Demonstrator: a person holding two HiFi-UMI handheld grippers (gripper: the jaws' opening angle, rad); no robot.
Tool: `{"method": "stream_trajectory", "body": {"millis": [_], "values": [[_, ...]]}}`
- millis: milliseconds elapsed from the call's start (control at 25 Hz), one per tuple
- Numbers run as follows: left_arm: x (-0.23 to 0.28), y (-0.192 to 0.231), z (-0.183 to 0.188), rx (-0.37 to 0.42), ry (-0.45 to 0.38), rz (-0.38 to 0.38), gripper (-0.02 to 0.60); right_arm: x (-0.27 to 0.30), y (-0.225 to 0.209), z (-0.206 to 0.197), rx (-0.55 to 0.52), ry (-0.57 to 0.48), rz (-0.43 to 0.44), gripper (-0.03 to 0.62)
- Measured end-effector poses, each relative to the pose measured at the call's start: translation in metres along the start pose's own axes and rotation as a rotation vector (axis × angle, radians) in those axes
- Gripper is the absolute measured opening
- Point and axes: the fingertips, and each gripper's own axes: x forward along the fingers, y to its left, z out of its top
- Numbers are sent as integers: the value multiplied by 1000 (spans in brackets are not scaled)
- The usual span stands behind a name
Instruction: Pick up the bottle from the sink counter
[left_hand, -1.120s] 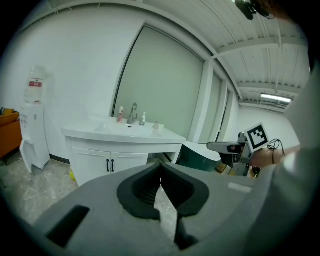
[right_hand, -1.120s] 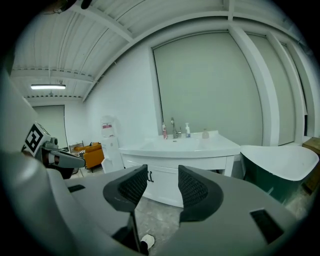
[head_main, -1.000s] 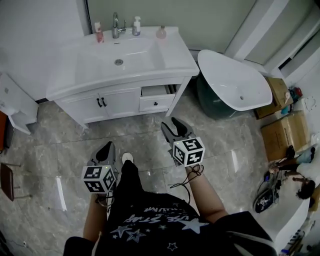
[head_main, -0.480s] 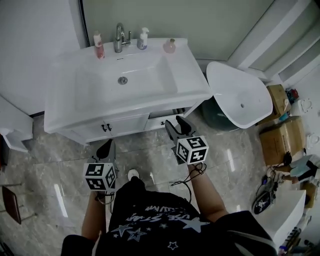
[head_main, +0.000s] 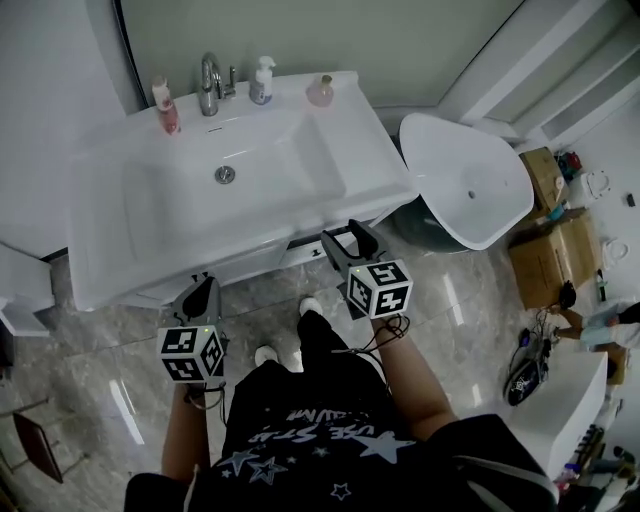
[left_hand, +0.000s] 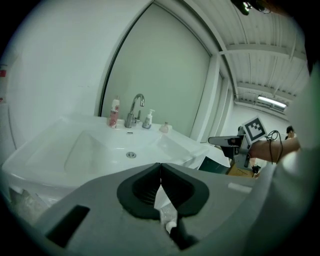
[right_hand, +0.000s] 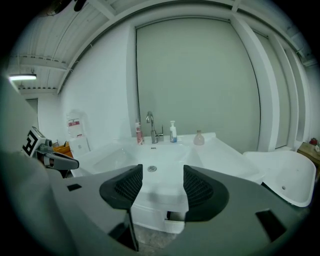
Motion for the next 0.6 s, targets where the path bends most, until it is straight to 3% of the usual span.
{"method": "stream_trajectory", "body": {"millis": [200, 600], "values": [[23, 6, 18, -17, -19, 51, 18, 39, -35, 16, 3, -16, 11, 244], [119, 22, 88, -3, -40, 194, 20, 161, -133, 95, 2, -86, 78, 245]]}}
